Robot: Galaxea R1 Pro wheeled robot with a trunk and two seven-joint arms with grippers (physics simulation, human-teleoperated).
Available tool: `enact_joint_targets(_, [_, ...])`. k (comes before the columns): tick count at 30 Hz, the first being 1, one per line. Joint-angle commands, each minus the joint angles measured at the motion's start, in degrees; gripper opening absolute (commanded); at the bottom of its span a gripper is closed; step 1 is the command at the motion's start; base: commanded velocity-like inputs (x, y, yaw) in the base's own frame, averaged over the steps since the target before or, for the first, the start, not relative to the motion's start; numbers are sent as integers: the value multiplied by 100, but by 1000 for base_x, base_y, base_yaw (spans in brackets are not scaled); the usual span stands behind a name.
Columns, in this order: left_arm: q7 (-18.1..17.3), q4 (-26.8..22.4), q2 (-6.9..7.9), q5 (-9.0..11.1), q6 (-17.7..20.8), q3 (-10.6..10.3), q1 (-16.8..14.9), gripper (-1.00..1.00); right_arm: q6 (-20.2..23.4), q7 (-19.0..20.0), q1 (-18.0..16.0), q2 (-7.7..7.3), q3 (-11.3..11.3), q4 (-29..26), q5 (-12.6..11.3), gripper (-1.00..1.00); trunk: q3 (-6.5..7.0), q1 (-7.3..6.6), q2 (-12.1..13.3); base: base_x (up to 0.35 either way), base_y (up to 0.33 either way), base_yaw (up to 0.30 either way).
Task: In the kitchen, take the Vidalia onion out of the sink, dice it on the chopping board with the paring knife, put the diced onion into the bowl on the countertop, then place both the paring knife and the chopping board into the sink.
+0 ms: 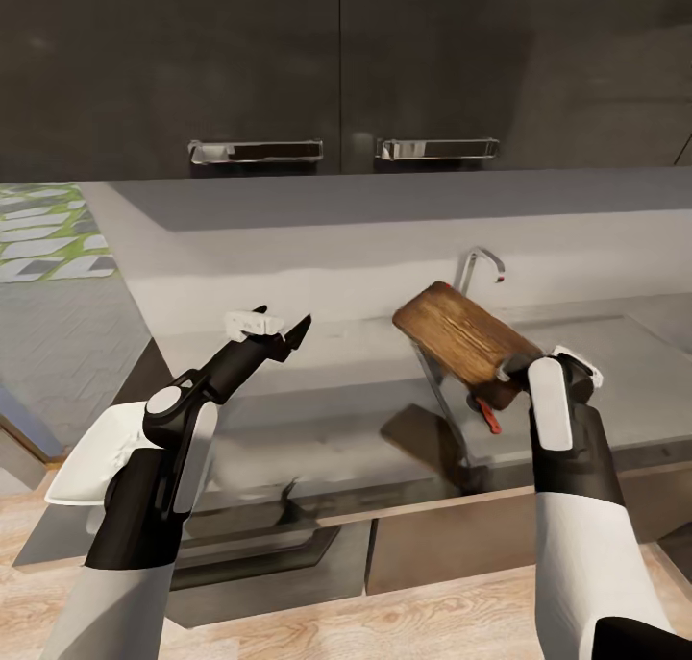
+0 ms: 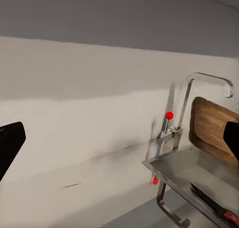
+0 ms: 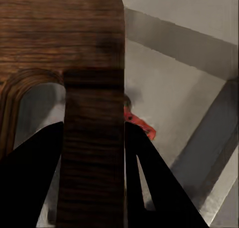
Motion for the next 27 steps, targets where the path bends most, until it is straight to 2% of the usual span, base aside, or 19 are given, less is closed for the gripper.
enact_joint_targets(1, [-8,-6,-2,55,54,5,-5,100,-104,-266,-8,3,-6,-9,-357,-100,-12,3,-14,0,0,0])
enact_joint_targets(2, [-8,-6,-2,56,54,4,-5,100,-300,-905,-8,4,-3,-8,-953,-100,-12,3,-14,0,0,0])
enact_joint_targets(5, [-8,-6,-2,57,54,4,-5,100,-437,-1202,-9,5,-2,-9,-1107,-100,-12,3,-14,0,0,0])
enact_joint_targets(6, [-8,-6,-2,53,54,4,-5,100,-661,-1330,-9,5,5,-5,-1158,-100,-12,3,-14,0,0,0])
enact_joint_targets(13, [-8,-6,-23,52,54,-3,-5,100,-964,-1734,-9,5,25,1,-1172,-100,-12,3,-14,0,0,0])
enact_joint_targets(16, [-8,-4,-51,54,54,-5,-5,100,-1207,-2012,-9,5,43,15,-1173,-100,-12,3,-14,0,0,0])
enact_joint_targets(17, [-8,-5,-67,55,54,-5,-5,100,-1393,-2227,-9,5,62,81,-1173,-100,-12,3,-14,0,0,0])
enact_joint_targets(27, [-8,-6,-76,53,54,-5,-3,100,-1736,-2514,-9,5,75,147,-1185,-100,-12,3,-14,0,0,0])
